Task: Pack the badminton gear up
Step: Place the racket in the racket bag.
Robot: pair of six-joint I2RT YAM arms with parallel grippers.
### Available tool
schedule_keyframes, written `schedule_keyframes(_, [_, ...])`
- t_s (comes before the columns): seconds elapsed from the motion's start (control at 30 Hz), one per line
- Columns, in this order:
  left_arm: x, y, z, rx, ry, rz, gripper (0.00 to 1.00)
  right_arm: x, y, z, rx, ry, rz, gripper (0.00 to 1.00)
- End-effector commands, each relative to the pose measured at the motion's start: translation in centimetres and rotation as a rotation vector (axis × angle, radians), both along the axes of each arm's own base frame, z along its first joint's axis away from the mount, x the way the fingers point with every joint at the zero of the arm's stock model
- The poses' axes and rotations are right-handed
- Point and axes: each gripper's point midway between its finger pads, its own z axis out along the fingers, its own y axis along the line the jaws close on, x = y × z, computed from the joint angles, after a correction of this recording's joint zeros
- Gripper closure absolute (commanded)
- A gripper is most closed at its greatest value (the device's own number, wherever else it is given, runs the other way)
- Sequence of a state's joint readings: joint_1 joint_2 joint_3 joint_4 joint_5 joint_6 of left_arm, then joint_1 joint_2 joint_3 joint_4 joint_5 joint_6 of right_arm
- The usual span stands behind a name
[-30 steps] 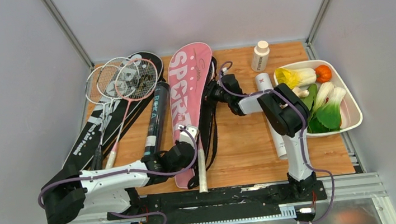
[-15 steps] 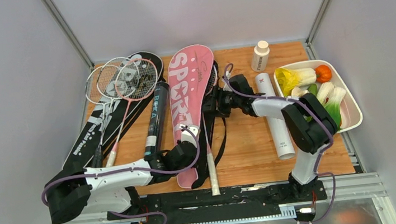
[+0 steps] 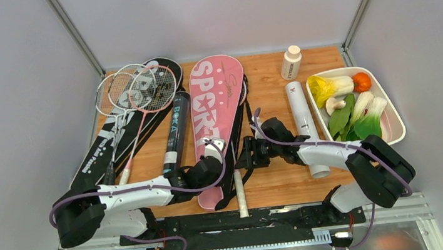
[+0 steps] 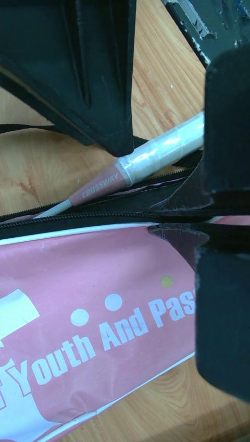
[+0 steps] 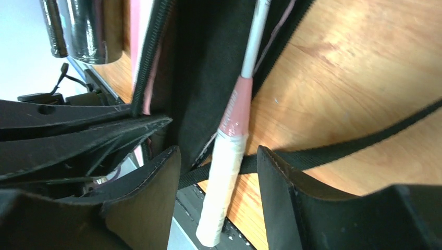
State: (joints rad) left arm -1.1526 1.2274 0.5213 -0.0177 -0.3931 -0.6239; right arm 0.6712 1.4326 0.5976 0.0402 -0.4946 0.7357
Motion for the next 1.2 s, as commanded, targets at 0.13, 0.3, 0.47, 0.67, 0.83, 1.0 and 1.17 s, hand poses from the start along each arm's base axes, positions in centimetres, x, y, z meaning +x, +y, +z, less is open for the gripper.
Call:
schedule_keyframes(0.13, [0.7,-2.6,3.3,-0.118,-0.037,-0.001,1.0,-0.8,0.0,0.0,-0.021,-0.045,-0.036,0.46])
schedule_keyframes(0.3, [0.6,-2.6,3.0,-0.12,-0.029,-0.001,1.0,-0.8,0.8,-1.7,-0.071,-0.038,-0.039,0.49])
schedule_keyframes(0.47, [0.4,-2.6,2.8,-0.117,-0.019,-0.011,1.0,-1.4,1.0,-3.8,-0.128,-0.01,-0.055,0.5])
schedule_keyframes(0.67, [0.1,-2.3,2.5,-0.136,-0.008,-0.007,1.0,-0.4,2.6,-2.2,-0.032,-0.029,-0.098,0.96])
schedule_keyframes(0.83, [-0.6,-1.9,2.0,-0.164,0.017,-0.003,1.0,2.9,4.3,2.6,0.102,-0.077,-0.213,1.0])
schedule_keyframes(1.0, [-1.1,-1.4,2.0,-0.203,0.021,-0.009,1.0,4.9,6.5,4.2,0.195,-0.068,-0.263,1.0])
schedule_keyframes(1.17, [-1.8,-1.5,1.7,-0.252,0.044,-0.023,1.0,7.4,7.2,4.6,0.249,-0.055,-0.38,1.0])
